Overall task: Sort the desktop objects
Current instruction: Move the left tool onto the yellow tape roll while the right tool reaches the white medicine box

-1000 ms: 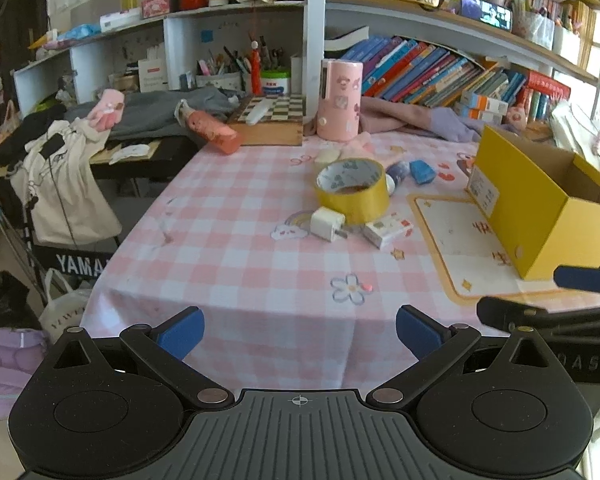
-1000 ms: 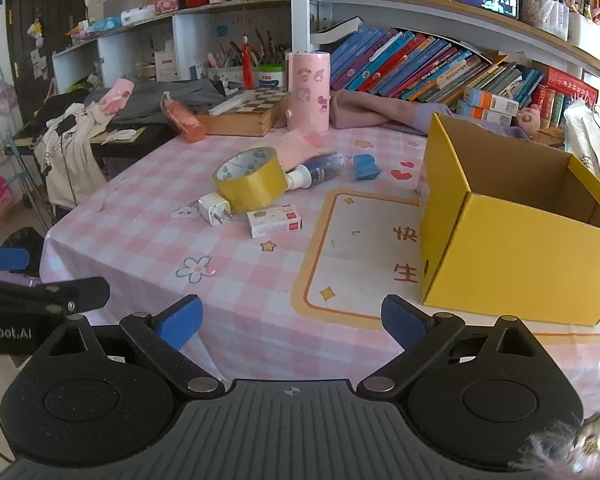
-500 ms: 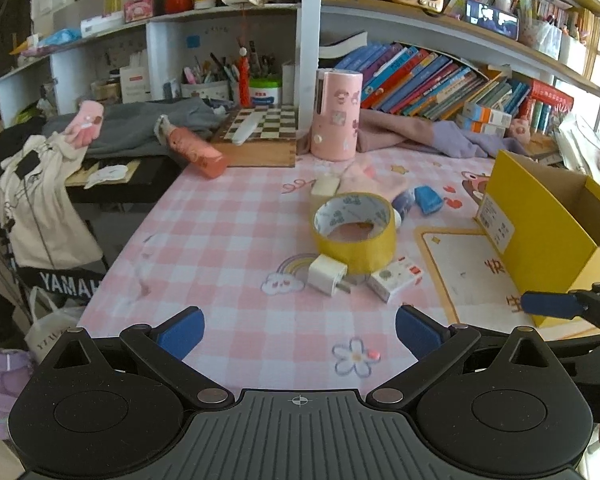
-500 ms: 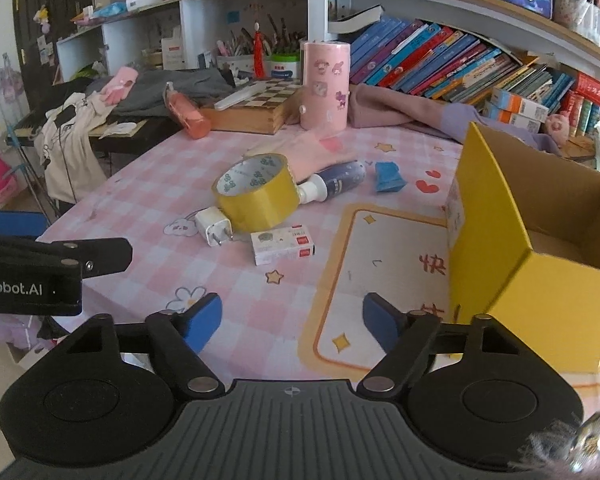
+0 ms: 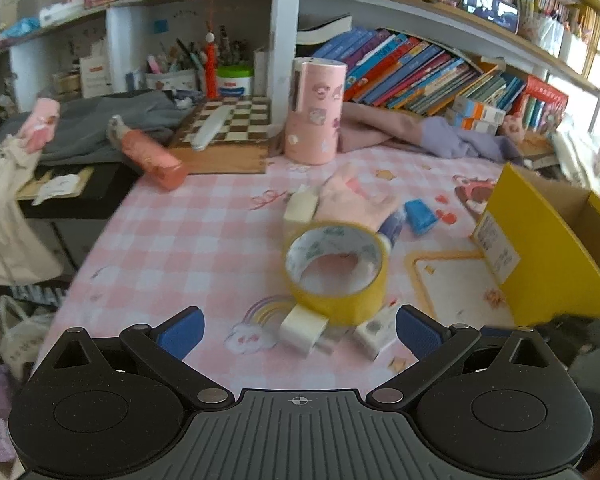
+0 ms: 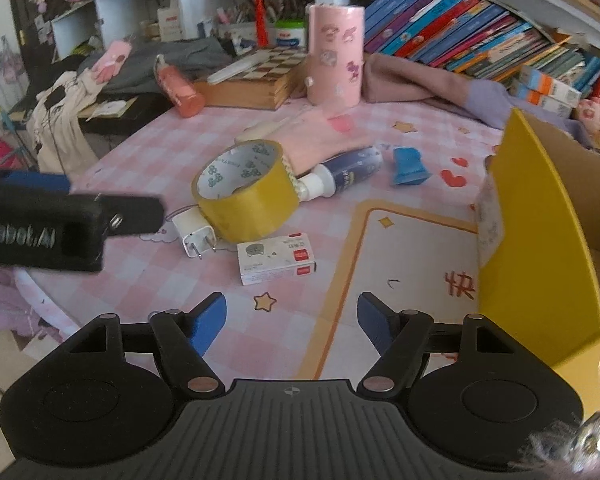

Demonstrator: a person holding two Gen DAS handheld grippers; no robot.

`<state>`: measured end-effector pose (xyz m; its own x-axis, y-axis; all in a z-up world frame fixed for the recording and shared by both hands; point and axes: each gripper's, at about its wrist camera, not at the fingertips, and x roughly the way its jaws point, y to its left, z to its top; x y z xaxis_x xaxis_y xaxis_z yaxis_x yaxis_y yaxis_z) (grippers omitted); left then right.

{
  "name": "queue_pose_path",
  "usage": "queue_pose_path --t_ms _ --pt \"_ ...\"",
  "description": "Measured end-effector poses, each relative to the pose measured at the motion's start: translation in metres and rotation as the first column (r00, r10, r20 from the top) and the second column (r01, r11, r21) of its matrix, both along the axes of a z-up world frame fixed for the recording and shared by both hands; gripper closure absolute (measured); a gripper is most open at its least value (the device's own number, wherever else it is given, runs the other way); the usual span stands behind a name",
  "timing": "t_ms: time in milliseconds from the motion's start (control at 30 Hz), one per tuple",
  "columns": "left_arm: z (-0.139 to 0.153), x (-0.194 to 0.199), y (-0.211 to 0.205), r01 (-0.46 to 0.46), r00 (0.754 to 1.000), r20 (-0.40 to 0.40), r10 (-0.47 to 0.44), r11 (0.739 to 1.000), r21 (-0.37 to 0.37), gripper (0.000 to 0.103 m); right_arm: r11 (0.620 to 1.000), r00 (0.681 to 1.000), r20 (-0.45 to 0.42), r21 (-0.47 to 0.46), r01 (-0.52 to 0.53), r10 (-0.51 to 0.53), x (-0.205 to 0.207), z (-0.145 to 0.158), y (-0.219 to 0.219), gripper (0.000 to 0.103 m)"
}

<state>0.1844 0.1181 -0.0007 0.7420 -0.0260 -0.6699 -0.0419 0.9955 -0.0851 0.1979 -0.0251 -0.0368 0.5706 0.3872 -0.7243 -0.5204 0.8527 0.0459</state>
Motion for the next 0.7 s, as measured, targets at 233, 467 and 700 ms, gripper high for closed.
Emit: queue_pose_path --t_ms 233,467,700 --pt "-0.010 0.046 -0.003 0.066 0.996 -0.066 -0.064 0.997 0.026 0.000 0.999 0.999 -0.030 -0.018 -0.029 0.029 0.025 -0.011 0.016 0.030" --pt "-0.025 0.082 -0.006 0.140 0.982 -0.128 -0.137 0.990 0.013 0.000 0.998 0.998 -0.052 -0.030 -0.047 0.045 0.043 -0.022 0.028 0.030" --pt "-0.036 0.101 -0.010 0.170 0.972 -0.162 -0.168 0.985 -0.002 0.000 0.997 0.996 -0.069 -0.045 -0.058 0.055 0.057 -0.030 0.035 0.032"
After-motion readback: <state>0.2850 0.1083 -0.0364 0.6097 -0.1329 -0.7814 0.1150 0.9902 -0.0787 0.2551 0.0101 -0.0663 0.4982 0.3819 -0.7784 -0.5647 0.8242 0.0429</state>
